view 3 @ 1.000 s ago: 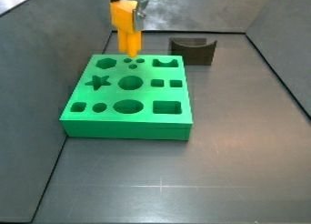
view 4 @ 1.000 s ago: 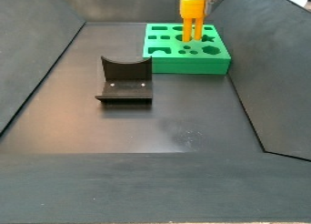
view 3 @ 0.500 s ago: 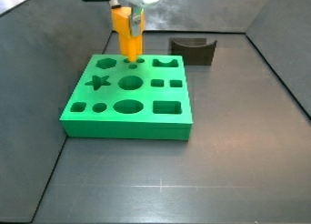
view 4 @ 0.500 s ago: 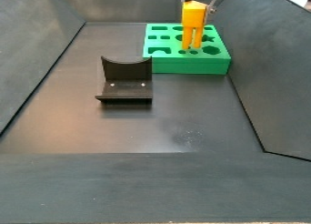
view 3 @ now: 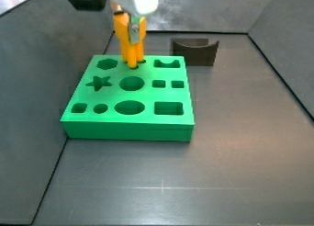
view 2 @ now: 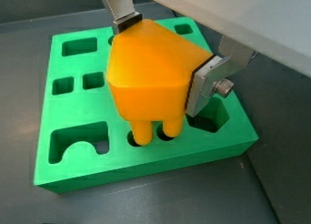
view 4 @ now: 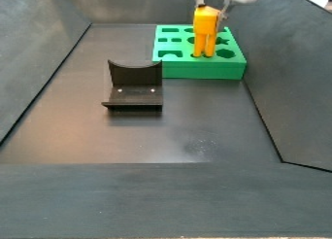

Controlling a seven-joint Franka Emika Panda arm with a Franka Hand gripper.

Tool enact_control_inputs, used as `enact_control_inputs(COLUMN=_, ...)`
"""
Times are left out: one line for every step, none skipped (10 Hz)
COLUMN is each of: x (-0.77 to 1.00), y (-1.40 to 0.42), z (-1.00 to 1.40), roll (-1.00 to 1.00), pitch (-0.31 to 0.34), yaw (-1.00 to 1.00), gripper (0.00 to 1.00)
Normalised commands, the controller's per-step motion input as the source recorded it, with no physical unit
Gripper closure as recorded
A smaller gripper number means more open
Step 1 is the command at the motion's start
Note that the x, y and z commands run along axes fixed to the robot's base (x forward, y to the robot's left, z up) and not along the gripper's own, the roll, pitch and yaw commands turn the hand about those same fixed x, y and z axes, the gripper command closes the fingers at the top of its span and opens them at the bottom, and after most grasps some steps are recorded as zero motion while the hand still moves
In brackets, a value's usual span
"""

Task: Pick up the 3 prong object. Move up. Rotate the 3 prong object. Place the 3 prong object on the fixture. Regrasp the 3 prong object. Move to above the board. Insert the 3 prong object.
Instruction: Insert the 3 prong object.

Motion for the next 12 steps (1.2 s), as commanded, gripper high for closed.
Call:
enact_control_inputs(x=0.06, y=0.00, z=-0.32, roll=0.09, pitch=-0.027, yaw=0.00, gripper=1.00)
enact_control_inputs(x=0.10, y=0.00, z=-0.32, roll=0.03, pitch=-0.033, yaw=0.00, gripper=1.00)
enact_control_inputs(x=0.20, y=-0.04, z=-0.33, roll=0.00, pitch=-0.047, yaw=0.00, gripper=1.00)
enact_control_inputs(x=0.17, y=-0.03, z=-0.32, roll=-0.01, pitch=-0.069, yaw=-0.16, gripper=1.00)
enact_control_inputs(x=0.09, y=0.00, z=-0.33, roll=0.00, pitch=-0.069, yaw=-0.33, gripper=1.00)
enact_control_inputs(x=0.00, y=0.00, z=-0.36, roll=0.00, pitch=-0.044, yaw=-0.37, gripper=1.00)
enact_control_inputs(x=-0.09, y=0.00, z=-0.46, roll=0.04, pitch=-0.081, yaw=-0.36, gripper=1.00)
enact_control_inputs(x=-0.15, y=0.00, z=-0.56, roll=0.10, pitch=-0.107, yaw=-0.33, gripper=1.00)
enact_control_inputs(x=-0.07, y=0.01, z=-0.58, roll=0.10, pitch=-0.127, yaw=-0.23, gripper=1.00)
enact_control_inputs(x=-0.05, y=0.00, z=-0.33, roll=0.00, pitch=-0.130, yaw=-0.15, gripper=1.00)
enact_control_inputs(x=0.00, y=0.05, z=-0.04, roll=-0.09, pitch=-0.100, yaw=0.00, gripper=1.00)
enact_control_inputs(x=0.00, y=0.00, z=0.00, roll=0.00, pitch=0.000, yaw=0.00, gripper=1.00)
